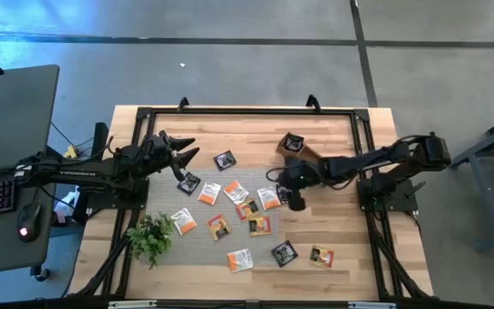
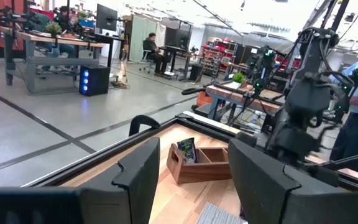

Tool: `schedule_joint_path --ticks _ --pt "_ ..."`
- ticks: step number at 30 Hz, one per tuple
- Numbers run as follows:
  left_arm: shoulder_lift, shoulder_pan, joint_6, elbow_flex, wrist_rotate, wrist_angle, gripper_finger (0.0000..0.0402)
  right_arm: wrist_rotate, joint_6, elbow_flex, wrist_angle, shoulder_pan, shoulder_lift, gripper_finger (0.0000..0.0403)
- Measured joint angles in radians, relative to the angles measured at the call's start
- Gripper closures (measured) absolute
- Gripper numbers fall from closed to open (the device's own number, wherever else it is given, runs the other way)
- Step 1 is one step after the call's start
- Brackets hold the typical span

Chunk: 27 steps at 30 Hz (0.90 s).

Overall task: Pick & Place Tea
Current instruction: Put the black tea bag into the left section of the wooden organizer

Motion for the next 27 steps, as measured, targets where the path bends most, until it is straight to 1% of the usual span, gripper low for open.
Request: schedule_joint_path --ticks 2,5,8,11,13,16,19,22,27 --pt "0.0 0.0 0.0 0.0 0.0 0.0 0.0213 0.039 -0.135 0.001 -0.032 0.0 -0.004 0.0183" --pt "0.0 0.0 0.0 0.0 0.0 0.0 0.0213 0.077 -0.185 0.001 -0.11 -0.016 0.017 0.0183" --pt "0.0 0.0 0.0 0.0 0.0 0.0 0.0213 0.035 -0.149 0.001 -0.187 -0.041 0.057 0.0183" --pt "0.0 0.0 0.0 0.0 0.0 0.0 0.0213 -0.009 -0.046 0.002 -0.186 -0.058 0.107 0.0183" --pt "0.0 0.0 0.0 0.0 0.0 0.0 0.0213 0.001 -0.011 0.004 -0.173 -0.062 0.132 0.0183" --pt "0.0 0.0 0.0 0.0 0.0 0.0 0.0213 0.033 -0.012 0.007 -0.162 -0.068 0.162 0.0183" --pt "0.0 0.0 0.0 0.0 -0.001 0.0 0.0213 0.023 -0.01 0.008 -0.161 -0.078 0.18 0.0186" --pt "0.0 0.0 0.0 0.0 -0.001 0.0 0.0213 0.01 0.01 0.008 -0.159 -0.08 0.192 0.0206" --pt "0.0 0.0 0.0 0.0 -0.001 0.0 0.0213 -0.01 0.011 0.008 -0.164 -0.079 0.195 0.0268"
